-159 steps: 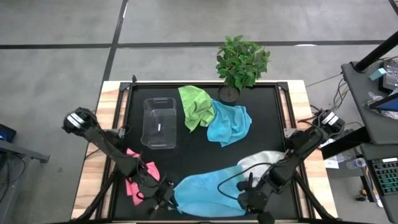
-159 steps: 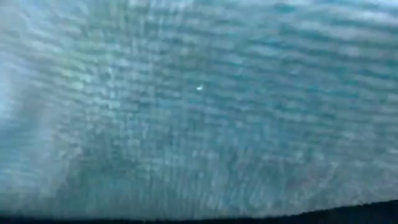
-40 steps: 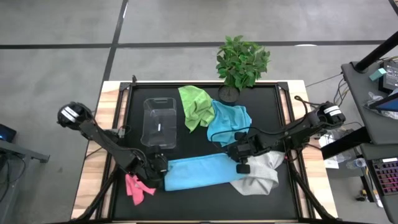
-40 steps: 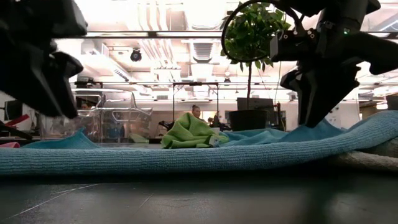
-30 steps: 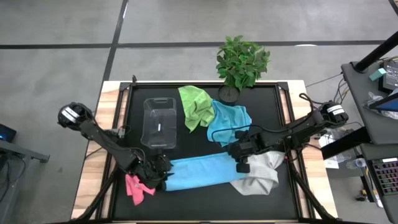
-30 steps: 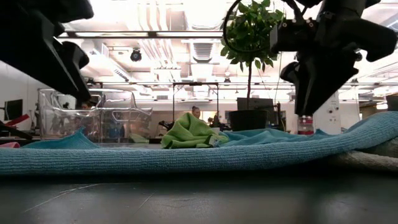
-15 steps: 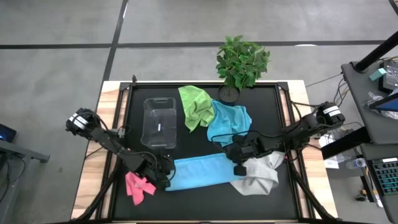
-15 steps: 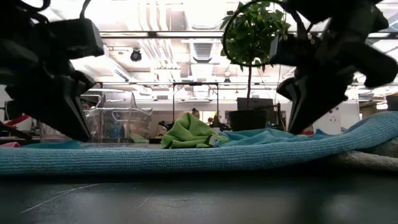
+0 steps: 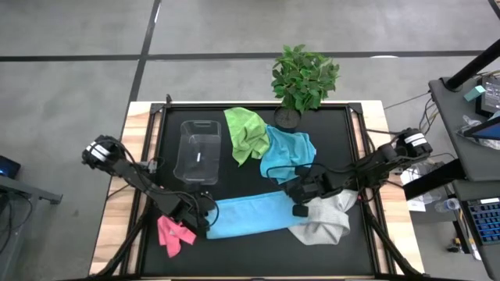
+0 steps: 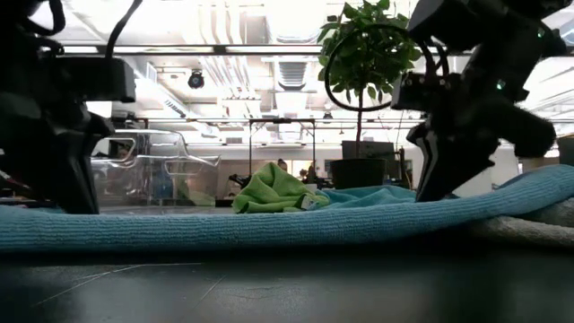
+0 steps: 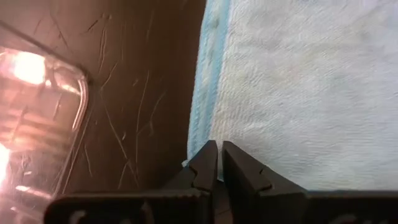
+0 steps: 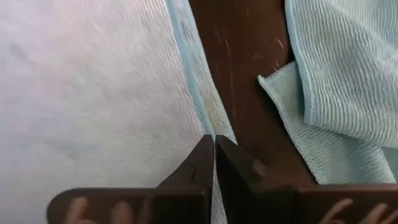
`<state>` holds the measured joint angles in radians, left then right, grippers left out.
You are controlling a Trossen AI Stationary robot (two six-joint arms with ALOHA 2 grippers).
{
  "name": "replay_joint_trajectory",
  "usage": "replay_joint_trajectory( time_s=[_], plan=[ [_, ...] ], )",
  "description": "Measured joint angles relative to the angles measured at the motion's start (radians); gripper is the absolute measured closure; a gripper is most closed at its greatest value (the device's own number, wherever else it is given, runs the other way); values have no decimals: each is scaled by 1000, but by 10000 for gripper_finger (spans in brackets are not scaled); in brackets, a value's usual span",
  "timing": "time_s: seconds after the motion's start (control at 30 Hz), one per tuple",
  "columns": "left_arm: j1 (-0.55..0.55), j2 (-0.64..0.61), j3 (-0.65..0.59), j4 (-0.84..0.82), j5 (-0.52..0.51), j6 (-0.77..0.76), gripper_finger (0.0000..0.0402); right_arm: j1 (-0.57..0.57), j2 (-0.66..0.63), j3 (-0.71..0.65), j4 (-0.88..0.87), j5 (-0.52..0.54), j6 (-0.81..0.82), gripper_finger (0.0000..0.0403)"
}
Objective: Fold microfiber towels
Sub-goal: Fold the bottom blue microfiber towel
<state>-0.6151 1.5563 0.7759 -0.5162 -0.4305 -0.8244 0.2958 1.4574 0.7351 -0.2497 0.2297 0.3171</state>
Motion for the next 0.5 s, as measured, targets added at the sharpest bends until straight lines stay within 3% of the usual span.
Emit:
replay_joint_trajectory(
  time_s=[0.27, 0.5],
  plan=[
    [0, -21, 58, 4, -1, 76, 391, -8, -77, 19, -7, -170, 204, 381],
    [0, -23, 92, 59, -36, 107, 391, -8, -153, 18, -75, -204, 399, 305]
  ],
)
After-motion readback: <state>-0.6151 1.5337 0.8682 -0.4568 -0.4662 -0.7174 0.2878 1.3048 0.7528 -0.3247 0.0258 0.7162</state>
